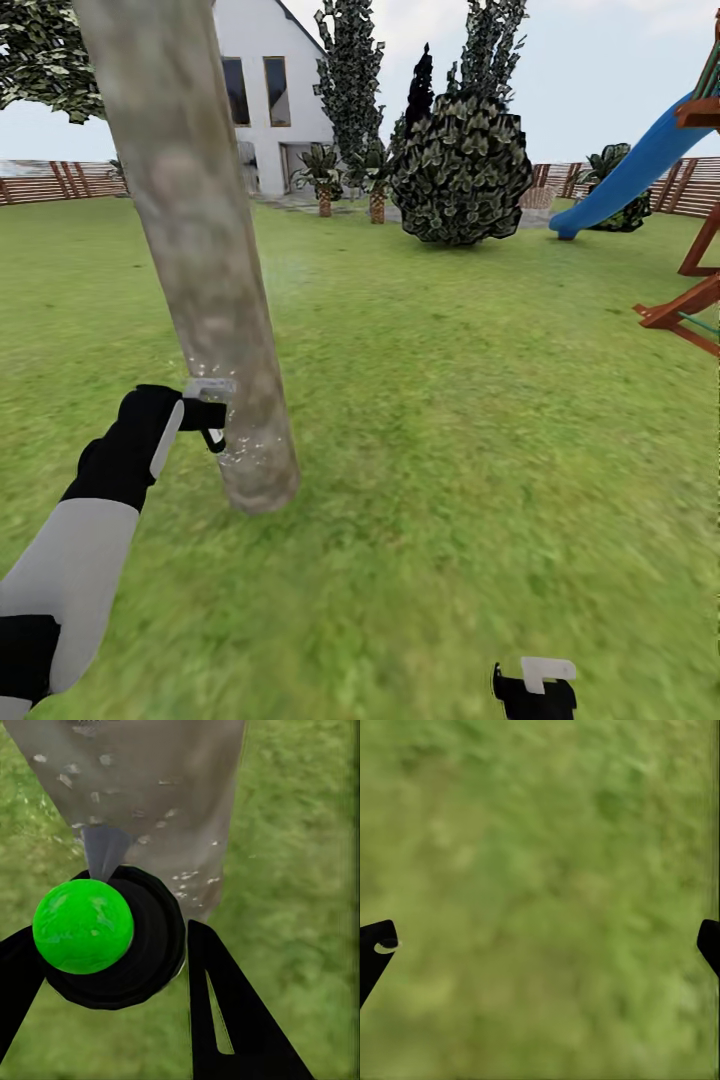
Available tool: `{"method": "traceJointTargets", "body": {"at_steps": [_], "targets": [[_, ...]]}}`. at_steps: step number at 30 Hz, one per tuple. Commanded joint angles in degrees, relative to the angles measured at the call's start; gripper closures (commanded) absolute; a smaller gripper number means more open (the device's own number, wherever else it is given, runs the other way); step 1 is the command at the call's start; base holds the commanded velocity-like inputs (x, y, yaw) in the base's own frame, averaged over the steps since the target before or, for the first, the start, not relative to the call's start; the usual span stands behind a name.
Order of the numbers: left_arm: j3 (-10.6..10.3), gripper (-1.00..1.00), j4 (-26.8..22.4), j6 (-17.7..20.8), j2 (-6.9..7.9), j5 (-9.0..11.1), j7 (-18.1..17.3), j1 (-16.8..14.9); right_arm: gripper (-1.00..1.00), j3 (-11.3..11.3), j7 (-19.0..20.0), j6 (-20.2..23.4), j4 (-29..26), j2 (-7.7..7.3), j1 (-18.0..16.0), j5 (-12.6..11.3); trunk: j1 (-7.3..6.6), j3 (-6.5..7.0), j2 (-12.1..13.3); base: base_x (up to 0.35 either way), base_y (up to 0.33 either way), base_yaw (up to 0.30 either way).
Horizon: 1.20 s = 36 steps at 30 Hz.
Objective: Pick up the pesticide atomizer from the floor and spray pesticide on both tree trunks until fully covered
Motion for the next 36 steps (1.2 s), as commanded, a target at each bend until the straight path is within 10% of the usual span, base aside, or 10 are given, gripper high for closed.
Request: {"method": "traceJointTargets", "body": {"at_steps": [1, 36], "targets": [[0.0, 1.00, 0.0, 0.0, 0.00, -0.1, 0.0, 0.0, -1.00, 0.0, -0.1, 0.0, 0.0, -0.02, 0.0, 0.0, 0.00, 0.00, 0.0, 0.000, -0.273, 0.000], [0.3, 1.00, 1.0, -0.9, 0.86, -0.7, 1.5, 1.8, -1.00, 0.1, -0.1, 0.0, 0.0, 0.05, 0.0, 0.0, 0.00, 0.00, 0.0, 0.000, -0.274, 0.108]]}}
